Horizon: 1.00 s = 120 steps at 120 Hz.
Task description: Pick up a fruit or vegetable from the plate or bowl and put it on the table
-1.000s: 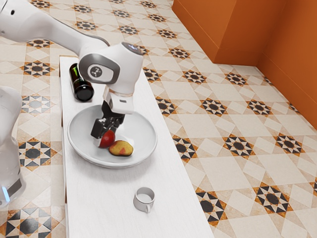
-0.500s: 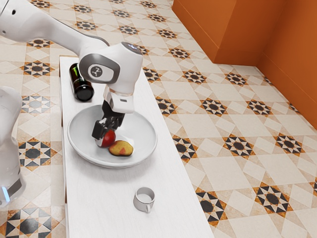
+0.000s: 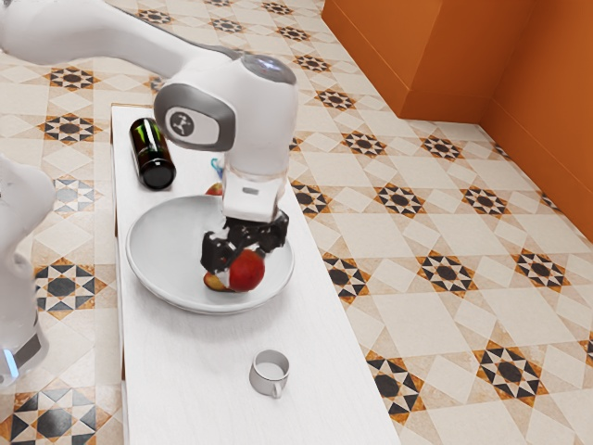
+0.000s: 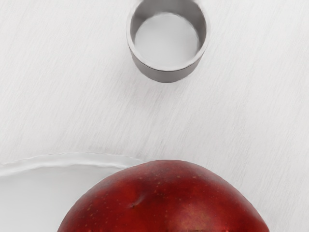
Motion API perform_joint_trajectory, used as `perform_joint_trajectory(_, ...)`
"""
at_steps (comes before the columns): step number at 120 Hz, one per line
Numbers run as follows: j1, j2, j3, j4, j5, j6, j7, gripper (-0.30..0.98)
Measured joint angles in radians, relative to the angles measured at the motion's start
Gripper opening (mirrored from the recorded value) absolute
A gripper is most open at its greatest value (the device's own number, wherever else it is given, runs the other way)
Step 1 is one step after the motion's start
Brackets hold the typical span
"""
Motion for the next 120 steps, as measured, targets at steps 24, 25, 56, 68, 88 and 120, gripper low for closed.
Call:
perform_joint_trajectory(24, -0.119, 0.324, -0.119, 0.285, -0.001, 0.001, -0.038, 0.34)
perform_joint_trajectory(25, -0.12, 0.334, -0.123, 0.294, -0.001, 0.001, -0.04, 0.34)
perform_joint_trajectory(56, -0.153, 0.511, -0.209, 0.392, -0.018, 0.007, -0.096, 0.34)
perform_joint_trajectory(68, -0.175, 0.53, -0.205, 0.388, -0.024, 0.014, -0.115, 0.34)
perform_joint_trajectory(88, -0.194, 0.54, -0.211, 0.377, -0.031, 0.021, -0.141, 0.42)
perform_joint_trajectory(120, -0.331, 0.407, 0.003, 0.381, -0.1, 0.006, -0.194, 0.64)
